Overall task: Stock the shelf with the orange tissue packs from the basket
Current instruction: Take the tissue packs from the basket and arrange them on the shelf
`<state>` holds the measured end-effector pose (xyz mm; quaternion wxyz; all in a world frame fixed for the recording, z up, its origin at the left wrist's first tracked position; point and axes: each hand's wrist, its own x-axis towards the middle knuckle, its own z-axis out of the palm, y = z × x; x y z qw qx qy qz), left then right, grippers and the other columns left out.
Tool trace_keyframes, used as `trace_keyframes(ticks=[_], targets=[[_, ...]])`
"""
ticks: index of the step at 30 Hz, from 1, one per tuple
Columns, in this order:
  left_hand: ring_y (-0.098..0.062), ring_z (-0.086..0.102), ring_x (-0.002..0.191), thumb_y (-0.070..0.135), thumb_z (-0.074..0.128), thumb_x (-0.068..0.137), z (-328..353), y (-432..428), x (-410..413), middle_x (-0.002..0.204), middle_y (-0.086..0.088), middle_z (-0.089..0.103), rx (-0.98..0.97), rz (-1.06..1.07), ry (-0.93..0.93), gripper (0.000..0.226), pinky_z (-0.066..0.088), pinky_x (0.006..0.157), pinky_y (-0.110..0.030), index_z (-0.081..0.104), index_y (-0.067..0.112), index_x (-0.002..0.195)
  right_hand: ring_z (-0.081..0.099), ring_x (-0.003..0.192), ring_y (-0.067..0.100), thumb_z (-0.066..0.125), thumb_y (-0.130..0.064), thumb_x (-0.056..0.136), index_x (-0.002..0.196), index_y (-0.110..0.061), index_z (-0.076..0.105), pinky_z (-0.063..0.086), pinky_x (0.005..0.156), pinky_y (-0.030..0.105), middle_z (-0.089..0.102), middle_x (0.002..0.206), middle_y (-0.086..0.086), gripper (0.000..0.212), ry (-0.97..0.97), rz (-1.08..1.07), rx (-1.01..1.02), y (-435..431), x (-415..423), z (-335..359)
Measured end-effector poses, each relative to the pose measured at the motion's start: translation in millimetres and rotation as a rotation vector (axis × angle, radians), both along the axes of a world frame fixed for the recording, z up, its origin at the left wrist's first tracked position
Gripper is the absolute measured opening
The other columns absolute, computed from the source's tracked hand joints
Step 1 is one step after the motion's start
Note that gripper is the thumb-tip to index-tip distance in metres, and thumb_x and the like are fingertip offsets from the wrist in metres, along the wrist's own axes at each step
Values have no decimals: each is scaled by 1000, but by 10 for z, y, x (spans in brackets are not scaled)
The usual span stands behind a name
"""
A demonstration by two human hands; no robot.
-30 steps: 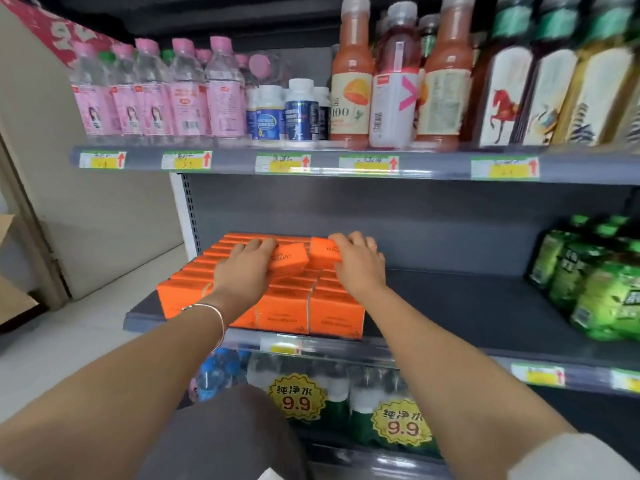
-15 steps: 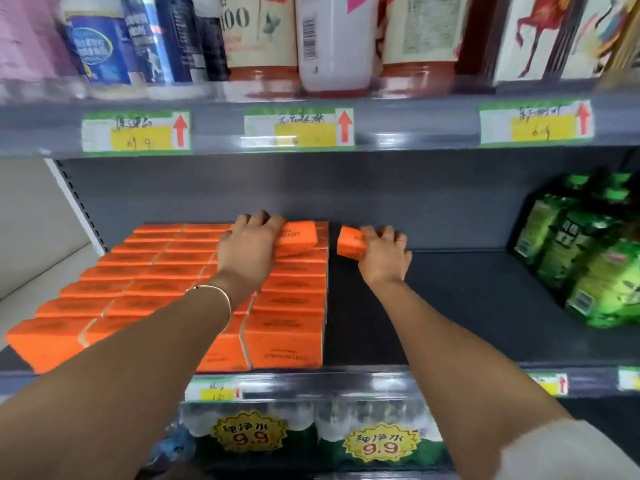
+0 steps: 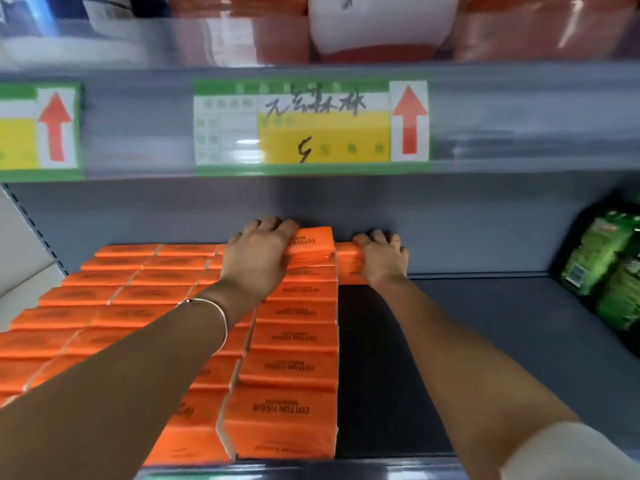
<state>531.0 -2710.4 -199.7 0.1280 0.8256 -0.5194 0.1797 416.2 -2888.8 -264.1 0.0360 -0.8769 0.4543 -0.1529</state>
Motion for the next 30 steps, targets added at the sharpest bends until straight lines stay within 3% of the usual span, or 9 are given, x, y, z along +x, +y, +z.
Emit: trace_keyframes(ticks=[5,9,11,14,17,19,21,26,30], targets=[[-28,46,116,14,58,85,-12,10,12,124,-3,50,18,-33,27,54,42,92,-41,41,27,135,36,126,35,45,-5,92,135,-19,40,35,101,44,40,135,10,46,-82,-115,-130,115,-27,-102],[-30,47,114,13,59,85,10,28,-37,123,-6,51,28,-65,60,53,42,93,-41,43,24,134,37,129,33,47,-9,92,137,-20,41,30,109,46,42,137,9,47,-71,-45,-49,174,-112,-25],[-30,47,113,12,58,86,37,45,-60,123,-6,51,46,-81,73,51,42,92,-40,43,22,133,41,128,31,43,-19,97,137,-23,42,29,109,48,46,136,8,40,-208,-19,0,269,-146,114],[-32,47,112,8,57,85,95,86,-69,122,-8,53,31,-62,86,49,41,91,-40,46,19,132,45,124,29,27,-42,100,134,-22,49,32,105,45,52,133,7,45,-480,122,-34,551,-164,330],[-34,48,114,9,60,83,150,135,-91,122,-11,54,-26,-47,145,46,41,93,-40,49,14,128,46,123,31,29,-57,90,134,-24,50,36,103,45,51,132,7,59,-461,359,-44,828,-127,456],[-33,49,116,9,64,82,181,171,-126,122,-13,55,-64,-71,200,46,40,94,-37,52,11,126,44,122,31,53,-47,88,136,-24,47,37,104,43,46,133,7,54,-332,430,-30,887,-92,475],[-32,51,115,7,67,80,203,217,-172,122,-14,54,-96,-118,264,46,38,95,-32,54,9,124,45,120,32,64,-34,86,135,-23,46,39,101,42,46,129,7,53,-264,408,-19,887,-106,505],[-32,46,120,-1,66,79,194,303,-312,128,-15,45,-226,-260,362,58,32,102,-28,43,8,132,47,114,33,64,-25,88,127,-15,52,36,97,37,49,124,10,43,-446,241,-60,773,-380,461],[-29,36,129,21,66,85,40,313,-366,139,-9,39,-1,-204,312,65,31,110,-37,34,18,142,44,115,37,62,-22,90,126,-11,49,34,99,41,45,126,15,41,-483,-22,21,582,-705,257]])
